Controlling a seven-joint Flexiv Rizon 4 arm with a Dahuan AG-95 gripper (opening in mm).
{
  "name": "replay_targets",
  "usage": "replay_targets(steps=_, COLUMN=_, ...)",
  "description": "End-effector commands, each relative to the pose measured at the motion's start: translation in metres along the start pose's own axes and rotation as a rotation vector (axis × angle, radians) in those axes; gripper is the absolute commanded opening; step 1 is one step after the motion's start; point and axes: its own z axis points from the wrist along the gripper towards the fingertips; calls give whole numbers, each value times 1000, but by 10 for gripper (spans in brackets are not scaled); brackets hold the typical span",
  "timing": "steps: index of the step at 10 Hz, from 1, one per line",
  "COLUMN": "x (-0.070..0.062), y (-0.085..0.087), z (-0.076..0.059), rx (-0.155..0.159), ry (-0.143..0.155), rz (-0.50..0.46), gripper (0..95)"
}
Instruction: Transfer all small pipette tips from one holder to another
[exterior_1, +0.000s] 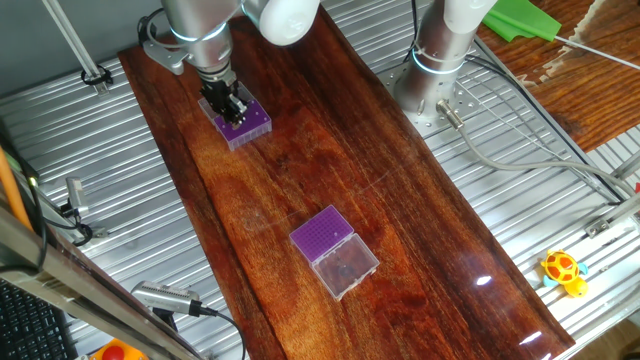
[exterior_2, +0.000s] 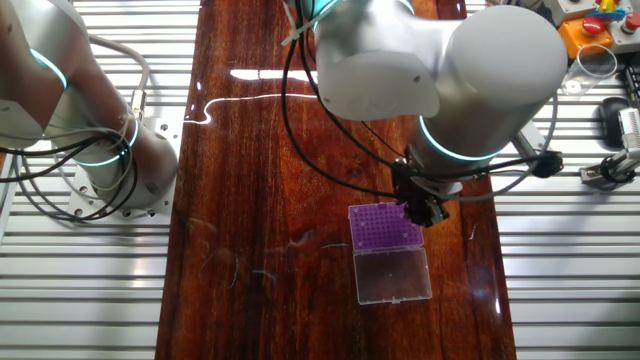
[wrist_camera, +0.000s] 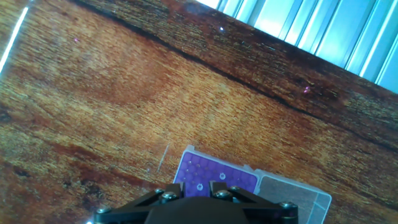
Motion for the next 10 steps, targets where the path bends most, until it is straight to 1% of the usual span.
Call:
replay_targets(steps=1, x=1, y=0, z=3, rx=4, ry=-1, rz=1, gripper=190)
replay_targets(steps=5, x=4, y=-3, z=8, rx=8, ry=-13, rz=0, gripper=190)
replay_targets(steps=10, x=7, y=-2, z=13, rx=10, ry=-16, rz=4, gripper=190)
